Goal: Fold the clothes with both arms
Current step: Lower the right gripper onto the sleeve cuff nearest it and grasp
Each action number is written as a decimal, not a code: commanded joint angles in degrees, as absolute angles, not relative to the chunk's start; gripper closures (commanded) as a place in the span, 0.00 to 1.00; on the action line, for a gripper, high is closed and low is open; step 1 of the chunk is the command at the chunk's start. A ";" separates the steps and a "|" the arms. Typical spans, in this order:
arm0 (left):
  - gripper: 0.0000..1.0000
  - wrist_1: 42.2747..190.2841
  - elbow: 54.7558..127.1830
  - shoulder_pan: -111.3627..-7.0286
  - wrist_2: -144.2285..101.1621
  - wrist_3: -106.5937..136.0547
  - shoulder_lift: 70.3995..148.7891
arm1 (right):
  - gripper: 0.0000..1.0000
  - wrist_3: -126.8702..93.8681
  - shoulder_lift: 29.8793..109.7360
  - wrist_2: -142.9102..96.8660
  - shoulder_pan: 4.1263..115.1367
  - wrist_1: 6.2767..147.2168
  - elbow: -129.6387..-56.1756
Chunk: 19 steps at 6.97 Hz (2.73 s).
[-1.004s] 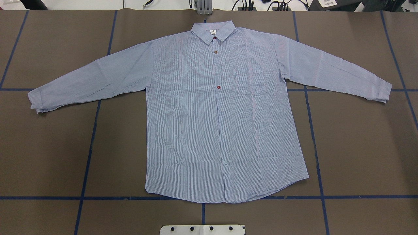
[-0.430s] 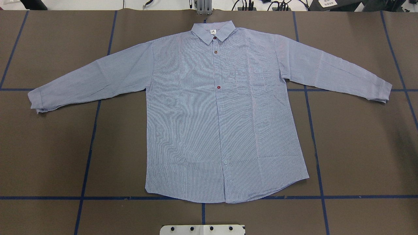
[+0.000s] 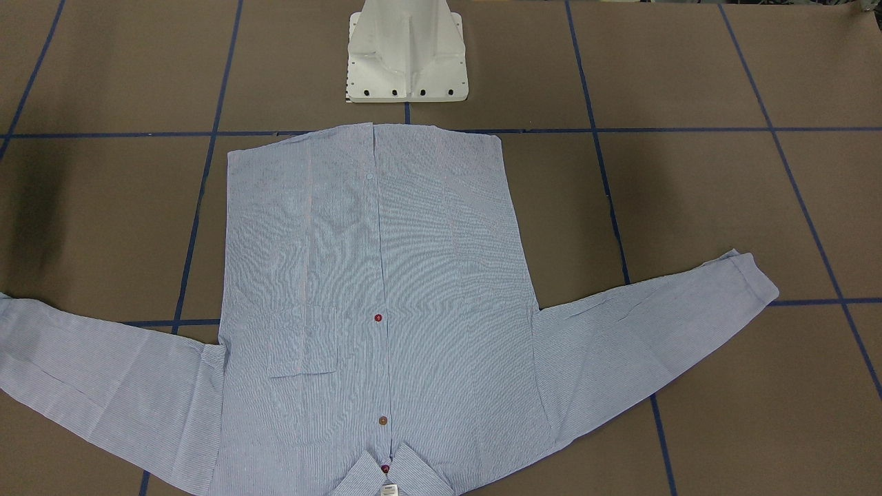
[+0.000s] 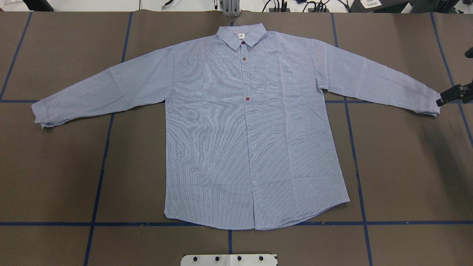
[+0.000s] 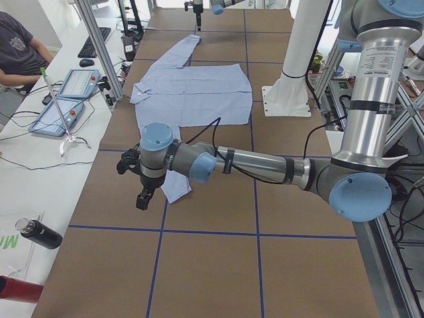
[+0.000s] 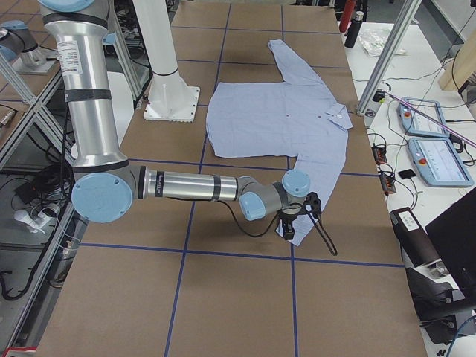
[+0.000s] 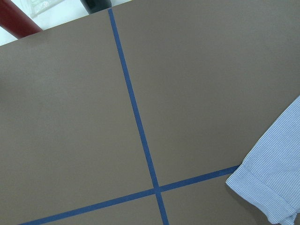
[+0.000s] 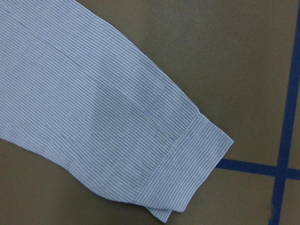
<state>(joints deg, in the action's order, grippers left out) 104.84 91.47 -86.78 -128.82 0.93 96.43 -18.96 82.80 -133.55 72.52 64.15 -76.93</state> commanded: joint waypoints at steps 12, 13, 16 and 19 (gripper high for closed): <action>0.00 104.50 91.93 -86.84 -128.67 1.14 97.82 | 0.40 -25.65 79.01 -129.99 67.68 61.61 -69.52; 0.00 104.50 91.93 -86.84 -128.67 1.14 97.91 | 0.44 -25.66 78.75 -130.16 67.94 61.61 -69.61; 0.00 104.41 91.85 -86.84 -128.58 1.23 98.17 | 0.94 -25.84 78.40 -131.13 68.99 61.61 -69.79; 0.00 104.41 91.85 -86.84 -128.58 1.23 98.26 | 0.35 -25.66 78.75 -131.04 68.99 61.61 -69.79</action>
